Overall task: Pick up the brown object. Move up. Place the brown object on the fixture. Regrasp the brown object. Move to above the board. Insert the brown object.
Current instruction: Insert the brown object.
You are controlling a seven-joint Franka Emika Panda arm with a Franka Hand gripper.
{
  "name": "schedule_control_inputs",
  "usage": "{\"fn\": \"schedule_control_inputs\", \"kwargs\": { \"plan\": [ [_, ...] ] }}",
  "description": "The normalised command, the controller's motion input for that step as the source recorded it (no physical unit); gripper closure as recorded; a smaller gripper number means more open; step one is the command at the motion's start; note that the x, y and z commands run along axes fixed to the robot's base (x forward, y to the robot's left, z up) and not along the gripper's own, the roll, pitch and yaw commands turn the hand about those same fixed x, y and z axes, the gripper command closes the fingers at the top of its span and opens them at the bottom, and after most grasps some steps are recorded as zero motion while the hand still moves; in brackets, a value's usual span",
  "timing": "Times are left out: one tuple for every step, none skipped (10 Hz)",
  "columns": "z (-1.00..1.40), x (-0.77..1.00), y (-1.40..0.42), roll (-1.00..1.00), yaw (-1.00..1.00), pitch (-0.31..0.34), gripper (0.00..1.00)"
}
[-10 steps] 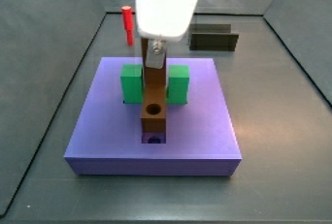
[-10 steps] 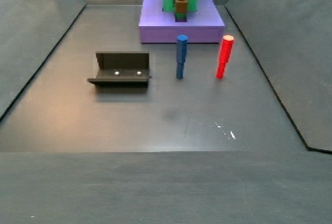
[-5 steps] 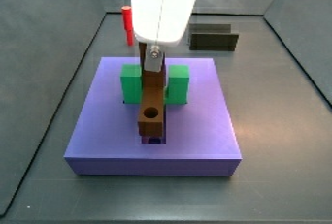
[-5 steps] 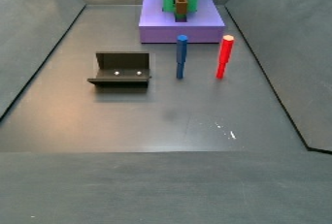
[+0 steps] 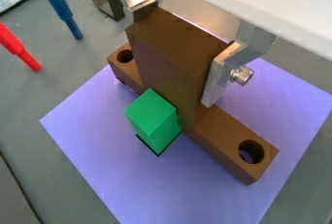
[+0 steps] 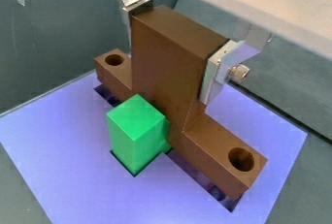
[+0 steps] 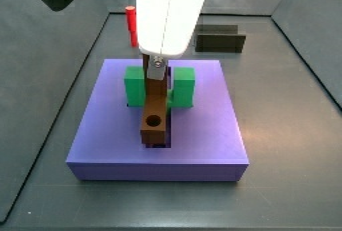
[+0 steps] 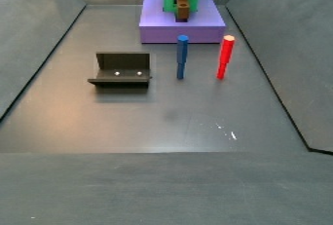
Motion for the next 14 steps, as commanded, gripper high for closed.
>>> {"fn": "schedule_control_inputs", "kwargs": {
  "plan": [
    [-0.06,0.0,0.11,0.05,0.0,0.0,1.0],
    [-0.09,0.0,0.1,0.06,0.0,0.0,1.0],
    [-0.16,0.0,0.0,0.06,0.0,0.0,1.0],
    [-0.22,0.0,0.0,0.03,0.0,0.0,1.0],
    [-0.22,0.0,-0.03,0.01,0.0,0.0,1.0],
    [-0.18,0.06,-0.05,0.01,0.0,0.0,1.0],
    [-0.12,0.13,-0.05,0.0,0.0,0.0,1.0],
    [-0.02,0.23,-0.05,0.0,0.0,0.013,1.0],
    [-0.04,0.25,-0.01,0.0,0.0,0.0,1.0],
    [-0.01,0.27,0.0,0.0,0.0,0.0,1.0],
    [-0.04,0.25,-0.01,0.04,0.0,0.0,1.0],
    [-0.21,0.05,0.0,0.04,0.0,-0.01,1.0],
    [-0.31,0.0,0.0,0.04,0.0,-0.066,1.0],
    [-0.44,-0.05,0.0,0.02,0.0,-0.154,1.0]
  ]
}}
